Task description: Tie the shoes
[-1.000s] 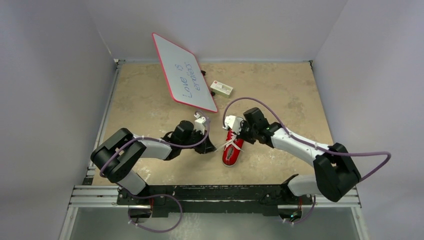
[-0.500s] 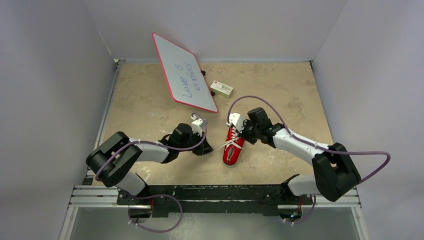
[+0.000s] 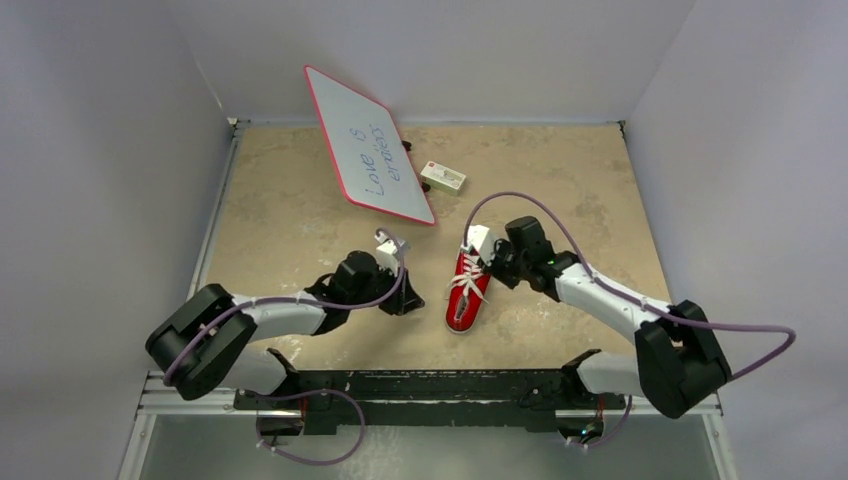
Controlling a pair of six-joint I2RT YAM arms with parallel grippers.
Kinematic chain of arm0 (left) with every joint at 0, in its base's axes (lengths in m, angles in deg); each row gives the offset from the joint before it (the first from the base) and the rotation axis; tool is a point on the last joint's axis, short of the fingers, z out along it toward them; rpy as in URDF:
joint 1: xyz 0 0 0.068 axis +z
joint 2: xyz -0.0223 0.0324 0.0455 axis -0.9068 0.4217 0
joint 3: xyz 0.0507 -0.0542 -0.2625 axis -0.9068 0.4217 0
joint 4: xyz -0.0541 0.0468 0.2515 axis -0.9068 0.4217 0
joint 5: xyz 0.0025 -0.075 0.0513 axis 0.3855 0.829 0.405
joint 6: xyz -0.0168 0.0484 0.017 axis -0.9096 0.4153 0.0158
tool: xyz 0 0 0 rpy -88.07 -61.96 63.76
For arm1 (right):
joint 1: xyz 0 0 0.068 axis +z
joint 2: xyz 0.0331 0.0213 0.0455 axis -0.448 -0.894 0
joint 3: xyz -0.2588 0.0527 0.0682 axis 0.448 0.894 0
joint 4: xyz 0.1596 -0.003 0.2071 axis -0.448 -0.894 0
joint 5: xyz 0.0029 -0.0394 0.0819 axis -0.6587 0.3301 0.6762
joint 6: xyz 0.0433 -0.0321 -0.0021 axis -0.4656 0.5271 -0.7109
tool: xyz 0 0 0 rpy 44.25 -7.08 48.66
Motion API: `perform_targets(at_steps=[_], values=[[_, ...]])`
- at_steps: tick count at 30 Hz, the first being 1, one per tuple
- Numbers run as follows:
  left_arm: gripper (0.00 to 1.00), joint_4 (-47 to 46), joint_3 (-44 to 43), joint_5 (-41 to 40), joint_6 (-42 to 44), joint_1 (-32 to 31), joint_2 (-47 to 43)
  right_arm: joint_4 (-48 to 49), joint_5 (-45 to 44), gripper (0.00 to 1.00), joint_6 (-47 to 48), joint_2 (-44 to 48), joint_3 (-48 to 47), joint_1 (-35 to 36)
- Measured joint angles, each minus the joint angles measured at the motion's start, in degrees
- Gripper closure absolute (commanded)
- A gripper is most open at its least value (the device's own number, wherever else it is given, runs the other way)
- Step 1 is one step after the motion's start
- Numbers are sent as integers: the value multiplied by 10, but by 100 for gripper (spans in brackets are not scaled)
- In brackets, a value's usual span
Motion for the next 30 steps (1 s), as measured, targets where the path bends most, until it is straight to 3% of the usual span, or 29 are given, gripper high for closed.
perform_targets(at_steps=[3,4,5,8,12,17,21,23,27,30], values=[[59,58,-3,-14,8,-11,-43,-23,-7,33,-3,38,0,-14],[57,75,-6,-17,9,-14,-57,-32,-12,17,-5,57,-1,-17],[48,95,-14,-24,10,-17,-76,-45,-17,3,-11,75,-4,-19],[36,148,-49,-43,15,-21,-136,-103,-26,1,-34,132,-38,-22],[31,253,-151,-90,17,-21,-209,-193,-55,1,-117,179,-155,-21],[29,410,-400,-205,49,-21,-225,-287,-147,1,-273,200,-397,-21],[27,483,-610,-313,96,-21,-214,-321,-240,1,-407,242,-556,-21],[24,493,-668,-357,120,-20,-224,-315,-277,1,-459,279,-577,-21],[22,508,-698,-435,146,-20,-262,-303,-338,1,-515,367,-579,-21],[23,524,-731,-478,157,-20,-266,-304,-380,1,-539,381,-596,-22]])
